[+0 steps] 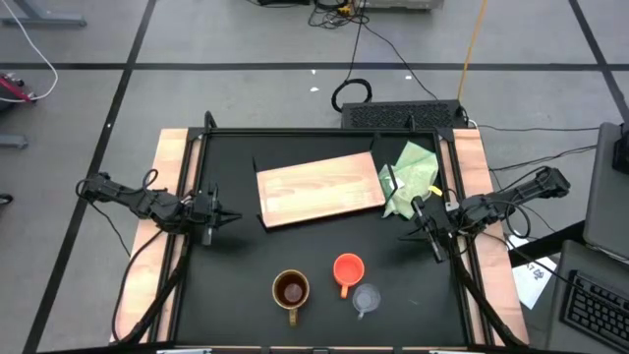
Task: Stack small to large cups/mugs on shelf
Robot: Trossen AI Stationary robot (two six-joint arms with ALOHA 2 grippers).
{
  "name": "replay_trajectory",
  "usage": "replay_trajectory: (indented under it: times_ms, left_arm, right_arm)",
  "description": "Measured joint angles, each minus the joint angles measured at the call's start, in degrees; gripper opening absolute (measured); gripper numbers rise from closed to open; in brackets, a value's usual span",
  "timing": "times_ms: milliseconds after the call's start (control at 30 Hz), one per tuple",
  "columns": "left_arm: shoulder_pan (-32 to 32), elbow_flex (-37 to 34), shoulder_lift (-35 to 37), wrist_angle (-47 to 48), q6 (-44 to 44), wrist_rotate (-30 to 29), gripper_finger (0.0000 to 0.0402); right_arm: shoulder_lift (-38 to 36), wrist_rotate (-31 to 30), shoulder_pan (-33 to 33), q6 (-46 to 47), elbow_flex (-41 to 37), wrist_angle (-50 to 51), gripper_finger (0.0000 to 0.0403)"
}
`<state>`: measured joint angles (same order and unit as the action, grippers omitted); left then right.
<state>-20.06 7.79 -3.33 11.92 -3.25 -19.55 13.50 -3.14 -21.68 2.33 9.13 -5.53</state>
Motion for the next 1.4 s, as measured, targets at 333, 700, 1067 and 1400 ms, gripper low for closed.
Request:
replay_trajectory:
  times_ms: [333, 700, 1067, 1400]
  left_arm:
    - [0.00, 0.00, 0.02, 0.02, 0.00, 0.00, 0.0021]
    - [0.00, 0.02, 0.00, -0.42, 0.00, -0.28, 0.0021]
    - [0.00, 0.02, 0.00, -4.86, 0.08, -0.98, 0.0021]
    - [0.00, 0.02, 0.00, -6.23, -0.51, -0.98, 0.0021]
  right_arm:
    - [0.01, 0.00, 0.01, 0.00, 0.00, -0.01, 0.0000]
    - [0.00, 0.00, 0.00, 0.00, 0.00, 0.00, 0.0000]
    - [0.02, 0.00, -0.01, 0.00, 0.00, -0.01, 0.0000]
    - [0.00, 0.00, 0.01, -1.51, 0.00, -0.28, 0.0000]
